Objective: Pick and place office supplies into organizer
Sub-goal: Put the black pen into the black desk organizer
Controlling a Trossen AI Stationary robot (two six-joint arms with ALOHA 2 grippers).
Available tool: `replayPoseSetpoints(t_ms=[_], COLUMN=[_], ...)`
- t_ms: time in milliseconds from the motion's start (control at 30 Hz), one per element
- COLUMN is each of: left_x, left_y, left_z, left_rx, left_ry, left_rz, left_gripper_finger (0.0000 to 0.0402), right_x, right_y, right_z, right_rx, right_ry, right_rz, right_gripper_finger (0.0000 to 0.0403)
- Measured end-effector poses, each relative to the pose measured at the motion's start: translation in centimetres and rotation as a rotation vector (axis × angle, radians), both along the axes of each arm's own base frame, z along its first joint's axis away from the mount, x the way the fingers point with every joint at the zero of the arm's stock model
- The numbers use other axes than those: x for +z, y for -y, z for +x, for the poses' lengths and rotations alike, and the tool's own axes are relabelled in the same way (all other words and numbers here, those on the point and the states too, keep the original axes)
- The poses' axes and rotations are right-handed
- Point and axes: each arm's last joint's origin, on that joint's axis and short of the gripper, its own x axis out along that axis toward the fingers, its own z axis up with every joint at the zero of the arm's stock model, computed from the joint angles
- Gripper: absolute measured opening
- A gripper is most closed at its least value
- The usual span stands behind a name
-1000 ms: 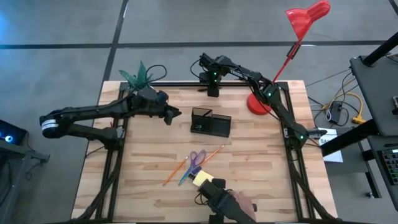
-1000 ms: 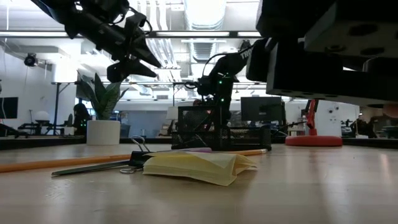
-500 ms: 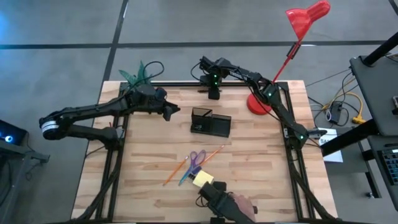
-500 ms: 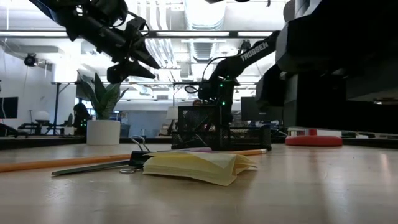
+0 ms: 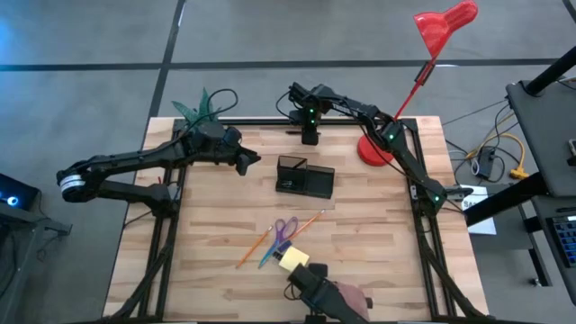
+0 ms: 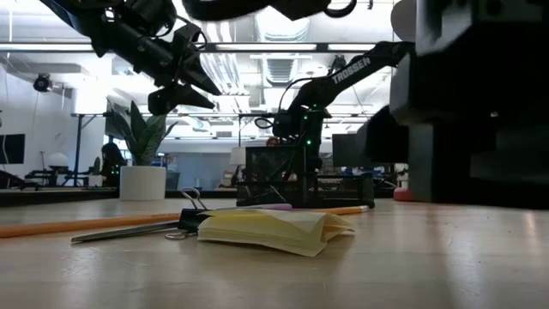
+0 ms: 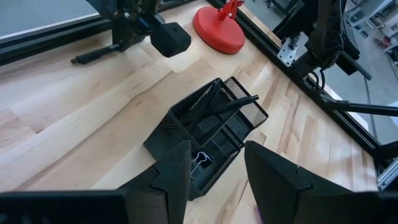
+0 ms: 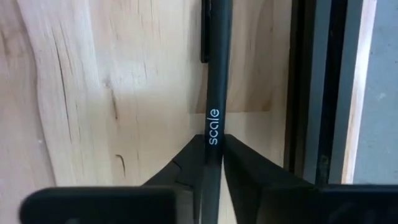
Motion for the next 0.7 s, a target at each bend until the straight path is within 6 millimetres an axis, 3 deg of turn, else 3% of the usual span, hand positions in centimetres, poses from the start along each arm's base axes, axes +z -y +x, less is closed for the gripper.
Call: replayPoseSetpoints(t_ms=[167,700], left_x=[0.03,0.06], left_y=[0.01,0.11], left_z=[-0.02,-0.01], left_rx=[0.001,0.005], left_ry=[0.002,0.024], left_rz=[-0.001,-0.079], left_gripper_finger=[0.0136,0.0136], right_x=[-0.50,-0.65], right_y=[-0.10,-0.08], right_z=[-0.06,-0.09], right_rx=[-0.005,-0.025], right_ry=[-0.002,-0.002], right_rz=[0.003,0.008], right_gripper_finger=[0.0019,0.0019])
